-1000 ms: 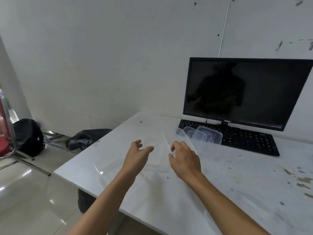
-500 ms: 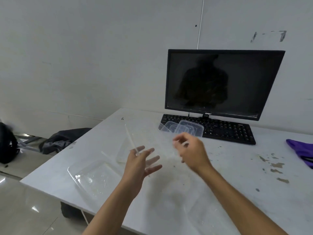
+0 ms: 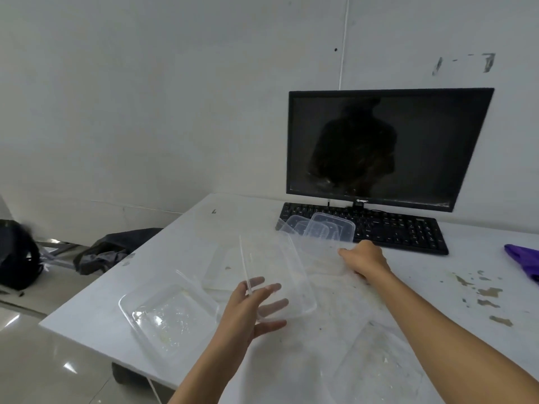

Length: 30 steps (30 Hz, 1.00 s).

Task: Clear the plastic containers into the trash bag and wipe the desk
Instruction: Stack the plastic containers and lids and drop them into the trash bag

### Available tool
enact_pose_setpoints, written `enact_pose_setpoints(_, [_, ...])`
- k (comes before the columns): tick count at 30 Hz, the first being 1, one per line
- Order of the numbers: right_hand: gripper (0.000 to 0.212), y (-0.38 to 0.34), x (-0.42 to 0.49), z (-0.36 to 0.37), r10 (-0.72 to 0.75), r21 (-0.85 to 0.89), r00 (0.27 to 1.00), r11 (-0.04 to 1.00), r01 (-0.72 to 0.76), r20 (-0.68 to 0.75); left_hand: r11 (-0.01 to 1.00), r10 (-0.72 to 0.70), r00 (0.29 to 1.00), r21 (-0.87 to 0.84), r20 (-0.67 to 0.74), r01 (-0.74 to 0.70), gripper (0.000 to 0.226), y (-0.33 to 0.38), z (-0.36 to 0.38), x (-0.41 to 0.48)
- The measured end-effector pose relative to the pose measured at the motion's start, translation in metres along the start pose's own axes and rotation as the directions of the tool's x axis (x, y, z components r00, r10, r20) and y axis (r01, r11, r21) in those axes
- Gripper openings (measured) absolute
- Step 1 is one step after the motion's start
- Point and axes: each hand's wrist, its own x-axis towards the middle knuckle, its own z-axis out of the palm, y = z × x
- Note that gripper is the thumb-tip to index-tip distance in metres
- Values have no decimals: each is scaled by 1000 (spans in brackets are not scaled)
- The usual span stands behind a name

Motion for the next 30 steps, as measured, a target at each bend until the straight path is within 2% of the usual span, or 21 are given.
enact_pose_setpoints(4, [26,-6,9,2,77,152,995,985,-86,67,1000,-10,1000,0,-17,10,33,2,-10,-4])
enact_pose_setpoints(6, [23,-7,12,3,73,304,992,947,-103,107,1000,-13,999,-11,-36,13,35,4,-13,-4])
enact_pose_setpoints(9, [10,-16,6,0,-1,598,985,795,-103,170,999,-5,998,-36,-61,3,39,4,-14,-5])
enact_pose_setpoints(11, [5,-23,-6,-4,-94,676,984,736,-32,149,999,6,997,-53,-78,-11,43,3,-12,-4])
enact_pose_setpoints(13, [7,-32,-25,-8,-204,634,978,763,129,46,997,21,994,-70,-109,-29,47,2,-7,-2])
enact_pose_setpoints(15, [9,-43,-53,-10,-335,509,937,791,339,-103,995,37,990,-86,-134,-49,48,3,-2,0])
enact_pose_setpoints(17, [12,-53,-85,-7,-515,376,838,751,542,-180,993,55,988,-94,-145,-69,48,3,4,1])
enact_pose_setpoints(20, [14,-63,-134,8,-728,187,673,648,738,-130,988,90,985,-113,-145,-106,46,5,12,-1])
enact_pose_setpoints(22, [13,-64,-158,20,-777,122,625,615,779,-72,985,115,985,-113,-125,-130,43,6,16,-5])
enact_pose_setpoints(25, [14,-61,-179,31,-753,160,657,654,739,45,985,131,986,-103,-103,-142,48,6,15,-13])
enact_pose_setpoints(30, [10,-57,-193,36,-769,235,635,633,738,79,976,133,988,-164,-79,-144,50,7,7,-19])
